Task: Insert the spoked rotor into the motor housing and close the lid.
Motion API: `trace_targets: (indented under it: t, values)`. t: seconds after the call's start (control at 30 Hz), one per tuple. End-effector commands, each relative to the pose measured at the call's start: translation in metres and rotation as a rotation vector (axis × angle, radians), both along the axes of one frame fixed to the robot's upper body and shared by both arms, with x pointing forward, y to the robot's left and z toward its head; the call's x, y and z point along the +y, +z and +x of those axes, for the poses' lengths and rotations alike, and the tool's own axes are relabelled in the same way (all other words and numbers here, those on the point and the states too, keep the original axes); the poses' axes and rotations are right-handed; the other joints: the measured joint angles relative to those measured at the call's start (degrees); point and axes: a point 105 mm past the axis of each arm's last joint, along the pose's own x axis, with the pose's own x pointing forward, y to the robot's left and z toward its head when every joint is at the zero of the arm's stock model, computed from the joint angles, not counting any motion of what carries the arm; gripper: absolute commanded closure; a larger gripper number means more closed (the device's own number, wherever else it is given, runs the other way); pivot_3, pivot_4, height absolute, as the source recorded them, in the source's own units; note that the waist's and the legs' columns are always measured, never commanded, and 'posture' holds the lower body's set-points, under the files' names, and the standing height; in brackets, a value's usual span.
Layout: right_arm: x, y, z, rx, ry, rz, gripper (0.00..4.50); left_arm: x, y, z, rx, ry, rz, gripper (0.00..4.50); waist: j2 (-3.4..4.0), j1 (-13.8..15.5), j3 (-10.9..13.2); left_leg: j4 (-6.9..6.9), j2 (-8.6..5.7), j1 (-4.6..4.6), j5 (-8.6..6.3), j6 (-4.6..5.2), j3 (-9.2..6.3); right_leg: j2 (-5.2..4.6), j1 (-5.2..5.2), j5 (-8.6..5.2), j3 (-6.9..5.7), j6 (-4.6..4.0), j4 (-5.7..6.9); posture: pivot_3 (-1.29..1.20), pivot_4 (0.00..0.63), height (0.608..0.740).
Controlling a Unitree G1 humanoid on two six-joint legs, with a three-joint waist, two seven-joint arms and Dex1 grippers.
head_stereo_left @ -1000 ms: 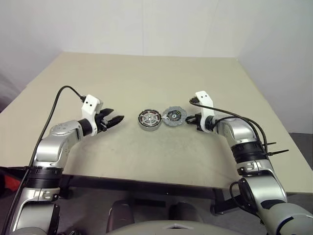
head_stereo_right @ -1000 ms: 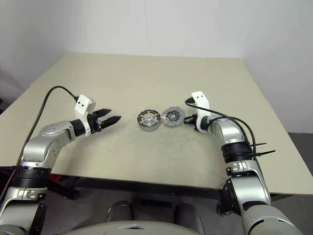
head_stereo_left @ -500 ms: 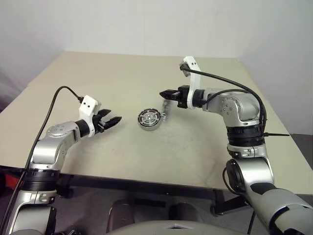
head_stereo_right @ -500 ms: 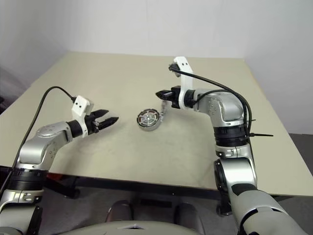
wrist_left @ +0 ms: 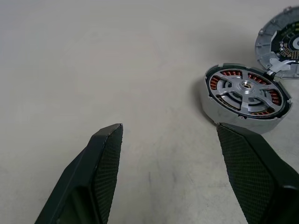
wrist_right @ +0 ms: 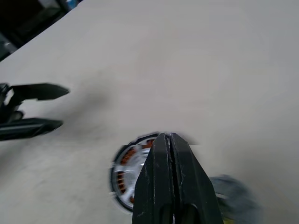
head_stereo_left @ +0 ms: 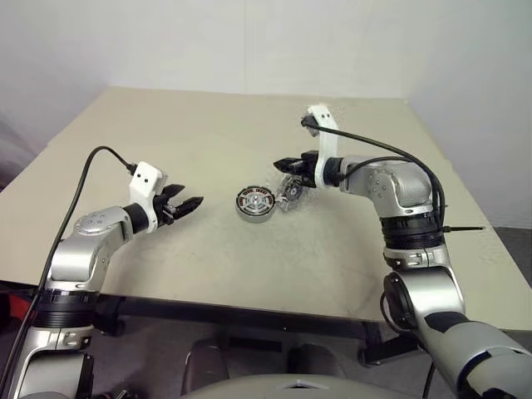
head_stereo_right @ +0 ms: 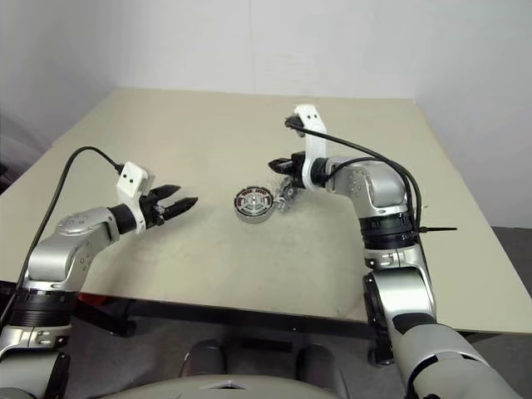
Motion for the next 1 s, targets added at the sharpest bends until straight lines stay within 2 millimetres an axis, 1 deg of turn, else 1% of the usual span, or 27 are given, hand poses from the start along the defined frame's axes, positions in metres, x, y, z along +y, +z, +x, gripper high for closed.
trace_targets:
  t: [0.03, 0.07, 0.13, 0.2, 0.27, 0.37, 0.43, 0.5, 0.53, 0.6, 0.67, 0.73, 0.77, 1.0]
  values:
    - [-0.024, 0.017, 0.013, -0.079, -0.081, -0.035, 4.46, -0.002, 0.013, 0.001, -0.059, -0.004, 0.004, 1.10, 0.00, 0.1, 0.0, 0.01, -0.01, 0.00, 0.00, 0.00, 0.00, -0.01, 0.00, 0.00, 0.00, 0.00, 0.00, 0.00, 0.000, 0.740]
    - [-0.030, 0.013, 0.013, -0.071, -0.092, -0.056, 4.46, -0.002, 0.013, 0.001, -0.059, -0.005, 0.001, 1.10, 0.00, 0.1, 0.0, 0.01, -0.01, -0.01, 0.00, 0.00, 0.00, -0.01, 0.00, 0.00, 0.00, 0.00, 0.00, 0.00, 0.000, 0.740]
    - [-0.042, -0.002, 0.012, -0.043, -0.109, -0.110, 4.46, -0.003, 0.012, 0.001, -0.059, -0.007, -0.001, 1.10, 0.00, 0.1, 0.0, 0.02, -0.01, -0.02, 0.00, 0.00, 0.00, -0.01, 0.00, 0.00, 0.00, 0.00, 0.00, 0.00, 0.000, 0.740]
    - [-0.049, -0.016, 0.008, -0.014, -0.107, -0.149, 4.46, -0.004, 0.012, 0.002, -0.059, -0.008, -0.003, 1.10, 0.00, 0.1, 0.0, 0.00, 0.00, -0.06, 0.00, 0.00, 0.00, 0.01, 0.00, 0.00, 0.00, 0.00, -0.01, 0.00, 0.000, 0.740]
    - [-0.054, -0.027, 0.003, 0.001, -0.100, -0.188, 4.46, -0.004, 0.012, 0.002, -0.058, -0.009, -0.004, 1.10, 0.00, 0.1, 0.0, -0.03, 0.00, -0.08, 0.00, 0.00, 0.00, 0.02, 0.00, 0.00, 0.01, 0.00, -0.01, 0.00, 0.000, 0.740]
    - [-0.053, -0.039, -0.008, 0.047, -0.063, -0.191, 4.46, -0.005, 0.010, 0.001, -0.057, -0.013, -0.004, 1.10, 0.01, -0.2, 0.0, -0.03, 0.00, -0.10, 0.00, 0.01, 0.01, 0.03, 0.00, 0.00, 0.02, 0.00, 0.00, 0.00, 0.000, 0.740]
    - [-0.047, -0.045, -0.018, 0.073, -0.019, -0.190, 4.46, -0.004, 0.011, 0.001, -0.057, -0.014, -0.002, 1.10, 0.01, -0.2, 0.0, -0.03, 0.00, -0.08, 0.00, 0.01, 0.02, 0.03, 0.00, 0.00, 0.04, 0.00, 0.00, 0.00, 0.000, 0.740]
    - [-0.039, -0.046, -0.028, 0.088, 0.035, -0.179, 4.46, -0.003, 0.012, 0.002, -0.060, -0.012, 0.002, 1.10, 0.01, -0.2, 0.0, -0.03, 0.00, -0.07, 0.00, 0.02, 0.02, 0.04, 0.00, 0.00, 0.04, 0.00, 0.01, 0.00, 0.000, 0.740]
    - [-0.034, -0.043, -0.032, 0.091, 0.061, -0.162, 4.46, -0.002, 0.013, 0.002, -0.061, -0.010, 0.003, 1.10, 0.01, -0.2, 0.0, -0.03, 0.00, -0.06, 0.00, 0.02, 0.02, 0.03, 0.00, 0.00, 0.04, 0.00, 0.01, 0.00, 0.000, 0.740]
    - [-0.022, -0.030, -0.037, 0.085, 0.112, -0.105, 4.46, 0.000, 0.013, 0.001, -0.062, -0.006, 0.006, 1.10, 0.01, -0.2, 0.0, -0.02, 0.00, -0.04, 0.00, 0.02, 0.01, 0.03, 0.00, 0.00, 0.04, 0.00, 0.01, 0.00, 0.000, 0.740]
    - [-0.011, -0.017, -0.039, 0.069, 0.147, -0.065, 4.46, 0.001, 0.012, 0.000, -0.062, -0.001, 0.009, 1.10, 0.01, -0.2, 0.0, -0.02, 0.00, -0.03, 0.00, 0.03, 0.01, 0.03, 0.01, 0.00, 0.04, 0.00, 0.01, 0.00, 0.000, 0.740]
    - [-0.001, -0.010, -0.038, 0.059, 0.167, -0.041, 4.46, 0.003, 0.012, -0.001, -0.063, 0.007, 0.009, 1.10, 0.01, -0.3, 0.0, -0.03, 0.00, -0.03, 0.00, 0.03, 0.02, 0.04, 0.00, 0.00, 0.06, 0.00, 0.03, 0.00, 0.000, 0.740]
    - [0.003, -0.011, -0.037, 0.060, 0.169, -0.038, 4.46, 0.003, 0.012, -0.001, -0.064, 0.010, 0.010, 1.10, 0.01, -0.3, 0.0, -0.03, 0.01, -0.03, 0.00, 0.02, 0.02, 0.05, 0.01, 0.00, 0.06, 0.00, 0.04, 0.00, 0.000, 0.740]
    - [0.024, -0.032, -0.028, 0.084, 0.155, -0.031, 4.46, 0.006, 0.014, -0.004, -0.073, 0.023, 0.016, 1.10, 0.01, -0.1, 0.0, -0.02, 0.01, -0.01, 0.00, 0.02, 0.01, 0.03, 0.00, 0.00, 0.03, -0.01, 0.01, 0.00, 0.000, 0.740]
